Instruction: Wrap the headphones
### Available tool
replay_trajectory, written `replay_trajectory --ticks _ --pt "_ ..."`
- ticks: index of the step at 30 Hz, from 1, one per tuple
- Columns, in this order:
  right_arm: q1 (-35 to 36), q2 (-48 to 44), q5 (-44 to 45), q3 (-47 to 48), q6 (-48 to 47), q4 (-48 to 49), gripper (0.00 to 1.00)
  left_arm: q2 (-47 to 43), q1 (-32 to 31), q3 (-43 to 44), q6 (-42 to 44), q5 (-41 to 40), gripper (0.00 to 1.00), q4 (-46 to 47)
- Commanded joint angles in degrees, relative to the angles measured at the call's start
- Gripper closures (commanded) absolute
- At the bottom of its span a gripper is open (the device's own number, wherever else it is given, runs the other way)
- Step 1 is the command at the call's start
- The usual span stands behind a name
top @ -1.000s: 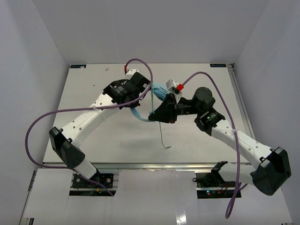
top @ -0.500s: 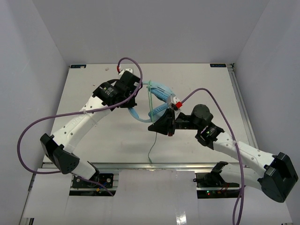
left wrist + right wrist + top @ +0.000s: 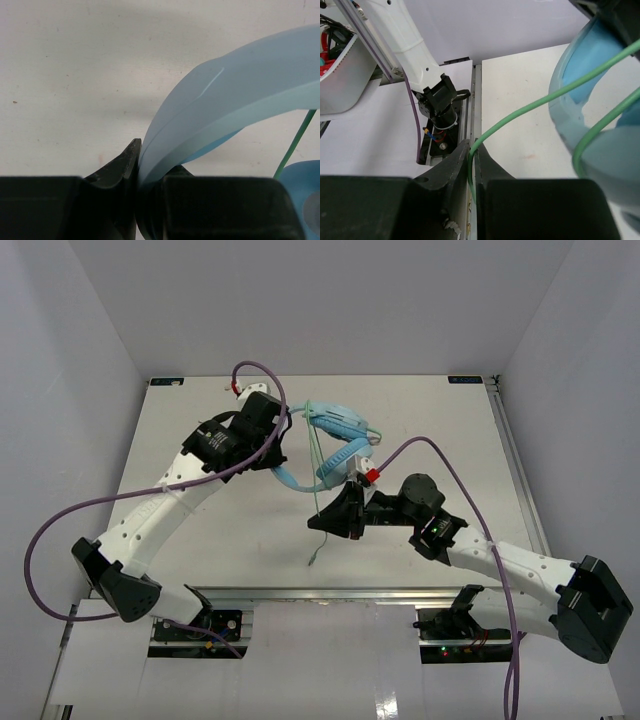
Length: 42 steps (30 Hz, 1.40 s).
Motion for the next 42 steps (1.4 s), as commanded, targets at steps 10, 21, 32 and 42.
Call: replay_trajectory --ticks 10,21,32,42 --pt "2.30 -3.72 17.11 -3.62 -4.29 -4.35 0.92 -9.70 1.62 0.75 -8.18 -5.21 1.00 7.16" --pt "2.36 -2.67 32.01 -6.99 -3.93 -0.10 0.92 -9.74 1.62 -1.65 -9.81 -7.87 1.00 6.21" --pt "2.53 -1.35 45.60 -9.90 -12.66 9.22 0.88 -9.81 1.62 -5.48 -17.08 3.27 1.00 8.39" --pt "2.53 2.00 40.98 -14.15 -14.93 22.42 0.85 -12.70 1.62 -7.39 -19.99 6.31 1.00 8.77"
